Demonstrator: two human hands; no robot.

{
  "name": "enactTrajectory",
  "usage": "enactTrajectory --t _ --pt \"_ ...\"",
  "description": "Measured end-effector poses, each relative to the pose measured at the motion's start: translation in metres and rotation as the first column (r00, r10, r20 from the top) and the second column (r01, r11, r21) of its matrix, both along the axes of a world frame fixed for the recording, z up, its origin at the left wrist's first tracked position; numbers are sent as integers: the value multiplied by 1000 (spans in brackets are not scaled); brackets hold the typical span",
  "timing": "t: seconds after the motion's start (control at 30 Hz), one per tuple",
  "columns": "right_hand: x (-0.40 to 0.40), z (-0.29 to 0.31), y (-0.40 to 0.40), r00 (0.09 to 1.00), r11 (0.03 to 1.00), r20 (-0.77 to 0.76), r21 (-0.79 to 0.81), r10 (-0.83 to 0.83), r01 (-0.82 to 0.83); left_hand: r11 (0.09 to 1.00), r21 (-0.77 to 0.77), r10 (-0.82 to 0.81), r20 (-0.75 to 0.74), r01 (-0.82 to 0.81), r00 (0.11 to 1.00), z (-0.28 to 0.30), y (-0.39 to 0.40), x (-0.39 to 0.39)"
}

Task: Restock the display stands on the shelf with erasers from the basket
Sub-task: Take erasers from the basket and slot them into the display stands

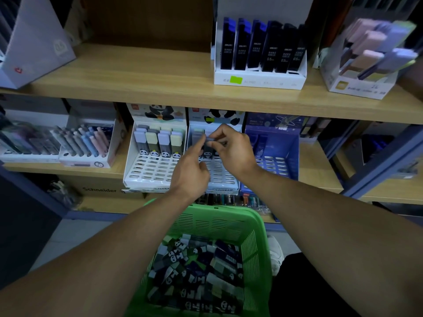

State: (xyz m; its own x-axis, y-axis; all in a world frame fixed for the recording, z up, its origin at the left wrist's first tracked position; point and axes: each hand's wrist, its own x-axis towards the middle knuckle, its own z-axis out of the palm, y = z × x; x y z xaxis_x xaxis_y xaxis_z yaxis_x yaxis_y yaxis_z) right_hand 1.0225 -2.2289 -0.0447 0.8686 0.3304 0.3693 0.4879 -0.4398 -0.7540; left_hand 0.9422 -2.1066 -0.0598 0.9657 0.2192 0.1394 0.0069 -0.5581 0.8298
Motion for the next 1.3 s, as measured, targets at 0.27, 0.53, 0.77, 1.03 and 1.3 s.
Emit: enactTrajectory --t 0.27,0.53,0.77,1.03,1.3 --pt "4 -3 -3 999 999 -25 -24 -24 23 995 81 -41 -95 49 995 4 0 -1" --pt "11 -1 -2 987 989 -79 -44 -142 139 972 -210 -160 -260 106 952 11 0 15" --pt "12 3 3 987 986 -92 -123 -128 117 956 -292 -105 -285 18 953 9 -4 13" --pt "10 2 0 987 983 -99 -149 -125 109 952 -304 -111 -259 28 960 13 -4 8" --pt "-2 3 -10 996 954 35 -287 -81 88 959 -284 -29 -147 -14 989 16 10 -5"
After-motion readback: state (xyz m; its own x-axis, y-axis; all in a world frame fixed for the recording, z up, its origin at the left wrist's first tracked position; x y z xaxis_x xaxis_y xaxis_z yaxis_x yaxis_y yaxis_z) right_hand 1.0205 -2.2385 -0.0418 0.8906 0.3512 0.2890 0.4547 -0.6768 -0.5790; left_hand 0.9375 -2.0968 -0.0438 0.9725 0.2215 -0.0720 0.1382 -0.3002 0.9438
